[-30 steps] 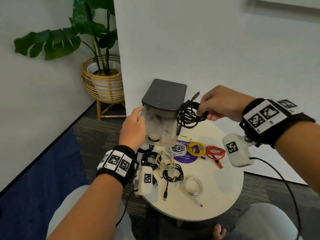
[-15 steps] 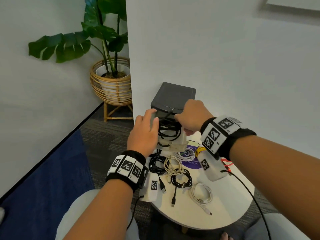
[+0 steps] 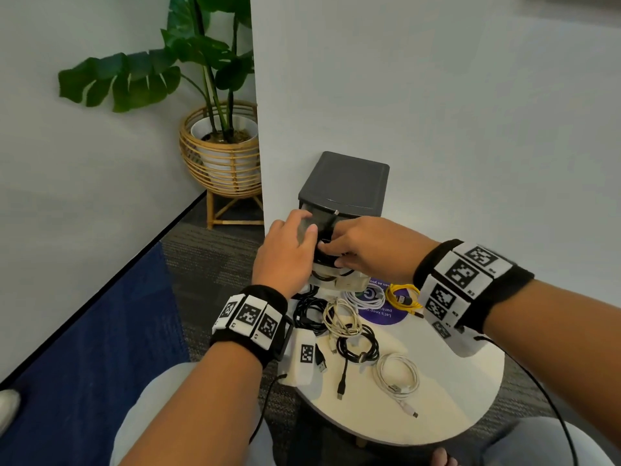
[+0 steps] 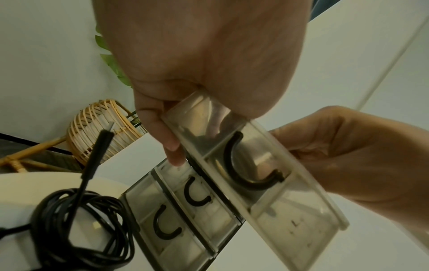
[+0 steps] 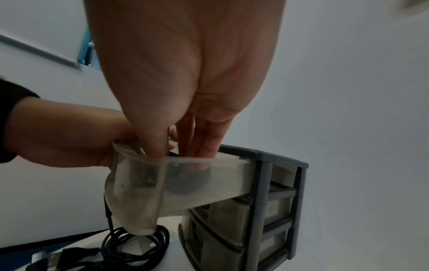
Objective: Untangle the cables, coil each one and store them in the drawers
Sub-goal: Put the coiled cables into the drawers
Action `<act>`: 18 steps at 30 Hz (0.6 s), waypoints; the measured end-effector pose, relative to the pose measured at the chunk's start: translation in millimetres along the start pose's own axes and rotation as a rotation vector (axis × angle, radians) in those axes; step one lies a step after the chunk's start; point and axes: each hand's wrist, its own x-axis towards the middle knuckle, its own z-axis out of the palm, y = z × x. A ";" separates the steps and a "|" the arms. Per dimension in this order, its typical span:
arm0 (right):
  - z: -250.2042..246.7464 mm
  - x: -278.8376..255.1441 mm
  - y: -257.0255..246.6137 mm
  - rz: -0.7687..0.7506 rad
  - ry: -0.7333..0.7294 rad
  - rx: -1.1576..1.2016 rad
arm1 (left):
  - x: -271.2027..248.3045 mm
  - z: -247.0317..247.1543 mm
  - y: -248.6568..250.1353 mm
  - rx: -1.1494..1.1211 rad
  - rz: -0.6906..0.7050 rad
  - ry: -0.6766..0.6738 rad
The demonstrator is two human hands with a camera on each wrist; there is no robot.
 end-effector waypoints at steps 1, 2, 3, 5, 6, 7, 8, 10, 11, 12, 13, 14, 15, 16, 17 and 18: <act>-0.7 2.5 -1.4 -0.004 -0.010 -0.020 | 0.1 0.0 -0.1 0.005 0.001 0.002; -1.0 5.1 -2.3 0.003 -0.019 -0.035 | 0.1 -0.1 -0.4 0.010 0.003 0.005; -1.1 8.2 -3.2 0.016 -0.026 -0.052 | 0.0 -0.3 -0.6 0.011 0.007 0.011; 0.7 14.9 -3.8 0.054 -0.019 -0.086 | 0.3 -0.4 -1.0 0.001 0.014 0.020; 2.1 18.8 -3.7 0.074 -0.007 -0.103 | 0.5 -0.3 -1.0 -0.006 0.018 0.023; 3.0 22.8 -3.7 0.095 0.002 -0.116 | 0.7 -0.1 -1.3 -0.011 0.023 0.025; 3.2 26.4 -3.5 0.119 0.006 -0.125 | 0.7 -0.1 -1.5 -0.013 0.027 0.029; 2.4 32.2 -1.6 0.169 -0.010 -0.138 | 0.8 -0.3 -2.0 -0.009 0.032 0.035; 1.1 33.9 -0.6 0.196 -0.019 -0.145 | 0.7 -0.6 -1.9 -0.008 0.032 0.035; -0.9 34.7 -0.4 0.226 -0.027 -0.153 | 0.7 -0.9 -1.8 -0.005 0.032 0.034; -3.4 35.2 -1.3 0.255 -0.033 -0.163 | 0.8 -1.1 -1.4 -0.003 0.035 0.035; -5.8 35.7 -2.8 0.280 -0.037 -0.175 | 0.7 -1.1 -1.0 -0.002 0.038 0.034; -8.3 36.4 -4.9 0.300 -0.044 -0.188 | 0.5 -1.2 -0.3 -0.004 0.042 0.031; -11.0 37.1 -7.1 0.312 -0.049 -0.198 | 0.6 -1.2 0.1 -0.008 0.045 0.027; -13.5 37.8 -9.2 0.317 -0.048 -0.205 | 0.8 -0.9 0.3 -0.012 0.049 0.023; -15.3 38.6 -10.7 0.321 -0.040 -0.213 | 0.9 -0.6 0.3 -0.013 0.054 0.018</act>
